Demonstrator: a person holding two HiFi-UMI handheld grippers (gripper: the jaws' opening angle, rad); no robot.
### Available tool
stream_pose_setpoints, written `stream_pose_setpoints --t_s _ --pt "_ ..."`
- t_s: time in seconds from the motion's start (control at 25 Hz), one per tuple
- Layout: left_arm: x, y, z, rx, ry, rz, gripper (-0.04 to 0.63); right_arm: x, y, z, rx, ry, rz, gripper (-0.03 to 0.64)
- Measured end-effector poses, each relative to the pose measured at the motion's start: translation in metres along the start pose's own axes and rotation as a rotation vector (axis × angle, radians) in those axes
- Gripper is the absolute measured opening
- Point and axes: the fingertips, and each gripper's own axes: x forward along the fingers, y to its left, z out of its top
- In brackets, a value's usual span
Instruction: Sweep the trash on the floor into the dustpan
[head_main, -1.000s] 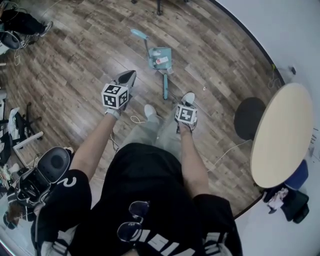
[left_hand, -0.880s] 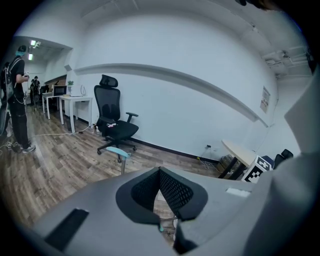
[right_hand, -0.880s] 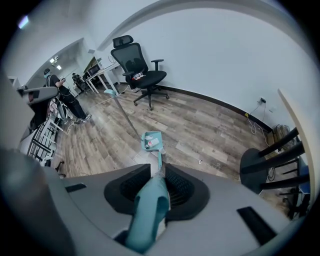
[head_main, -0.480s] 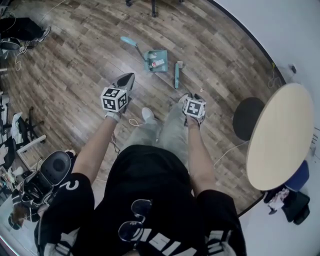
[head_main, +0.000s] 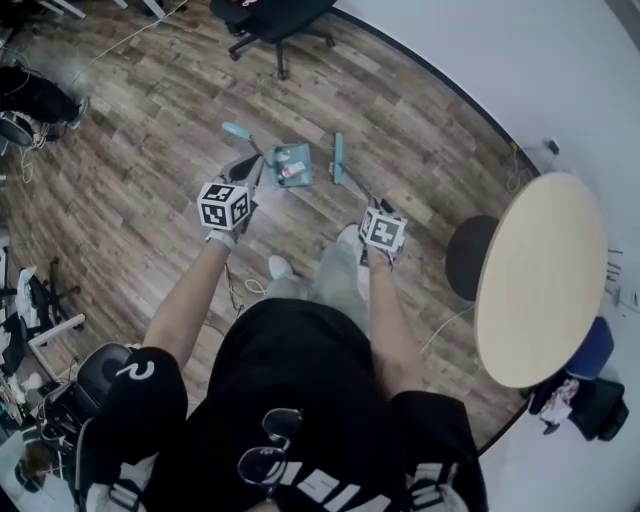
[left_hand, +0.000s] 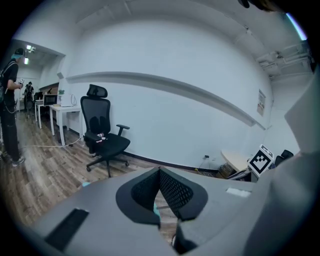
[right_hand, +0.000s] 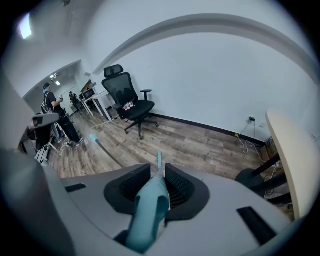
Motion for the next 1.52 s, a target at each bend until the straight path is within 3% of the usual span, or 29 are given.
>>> stream_pose_setpoints --t_s 0.28,0.56,1.0,1.52 --pt "0.026 -0.025 0.062 0.06 -0.072 -0.054 -0.003 -0.036 -0.024 0.088 0.003 -0.194 -0.042 0.086" --pt "0.046 -0.035 0.082 0.086 -0.077 -0.063 -0.003 -0.046 -0.044 0.116 0.025 -0.225 -0.047 0.086" --pt "0.085 -0.052 0.088 0.09 -0.052 -0.042 -0.003 -0.025 -0.097 0.122 0.036 -0.19 -0.05 0.086" --pt "0.149 -0.105 0.074 0.069 -0.003 -0.045 -0.003 0.009 -0.199 0.09 0.085 -0.042 -0.089 0.086"
